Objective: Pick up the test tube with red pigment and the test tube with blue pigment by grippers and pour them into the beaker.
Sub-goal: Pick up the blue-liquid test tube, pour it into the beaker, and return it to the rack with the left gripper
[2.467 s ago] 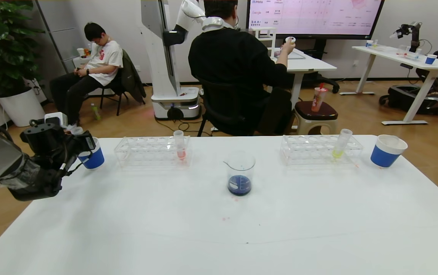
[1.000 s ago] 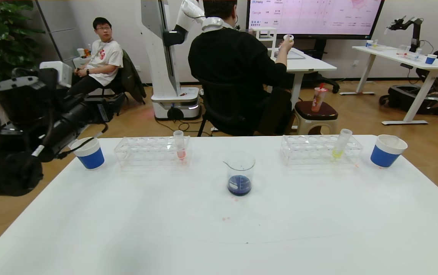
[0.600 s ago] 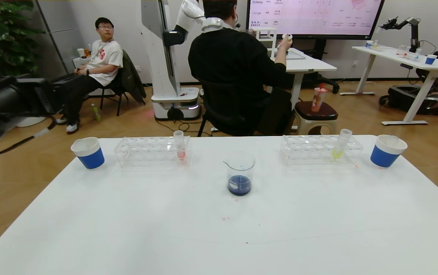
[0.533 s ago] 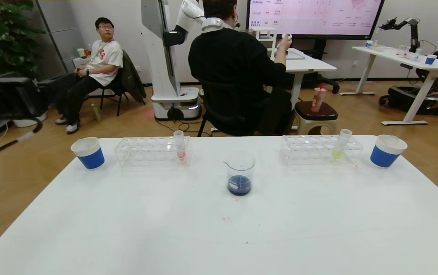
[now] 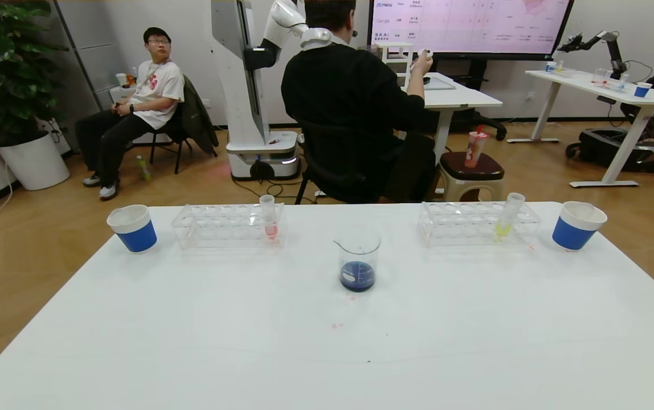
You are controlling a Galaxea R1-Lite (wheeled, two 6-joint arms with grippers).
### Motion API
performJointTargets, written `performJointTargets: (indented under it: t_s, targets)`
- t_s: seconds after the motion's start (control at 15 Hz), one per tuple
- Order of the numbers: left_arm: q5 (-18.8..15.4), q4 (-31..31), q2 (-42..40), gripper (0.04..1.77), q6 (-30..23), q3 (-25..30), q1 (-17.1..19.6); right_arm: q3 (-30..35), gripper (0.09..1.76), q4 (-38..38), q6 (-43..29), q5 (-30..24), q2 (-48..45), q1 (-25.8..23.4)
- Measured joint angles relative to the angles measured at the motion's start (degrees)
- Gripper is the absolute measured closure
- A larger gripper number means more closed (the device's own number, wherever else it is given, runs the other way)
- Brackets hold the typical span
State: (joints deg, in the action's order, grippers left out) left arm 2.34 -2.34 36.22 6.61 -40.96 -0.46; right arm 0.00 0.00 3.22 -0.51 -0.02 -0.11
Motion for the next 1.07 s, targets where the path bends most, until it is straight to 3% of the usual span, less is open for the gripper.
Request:
performJointTargets:
  t_s: [0.27, 0.47, 0.67, 0.87, 1.07]
  targets:
    - [-0.06, 9.78, -15.93, 0.07, 0.39, 3.01, -0.41, 0.0, 0.11, 0.0, 0.0, 0.0, 0.0, 0.01]
    - [-0.39, 10.63, -24.02, 0.07, 0.5, 6.6, -0.06, 0.0, 0.11, 0.0, 0.0, 0.0, 0.0, 0.01]
    - [-3.35, 10.57, -31.26, 0.07, 0.67, 12.52, 0.28, 0.0, 0.11, 0.0, -0.02, 0.0, -0.02, 0.01]
    - [-4.02, 4.4, -35.04, 0.07, 0.2, 21.46, 0.35, 0.0, 0.11, 0.0, -0.05, 0.02, 0.0, 0.01]
    - [-4.57, -2.72, -36.11, 0.07, 0.09, 33.89, 0.37, 0.0, 0.11, -0.02, -1.79, 0.46, 0.0, -0.22]
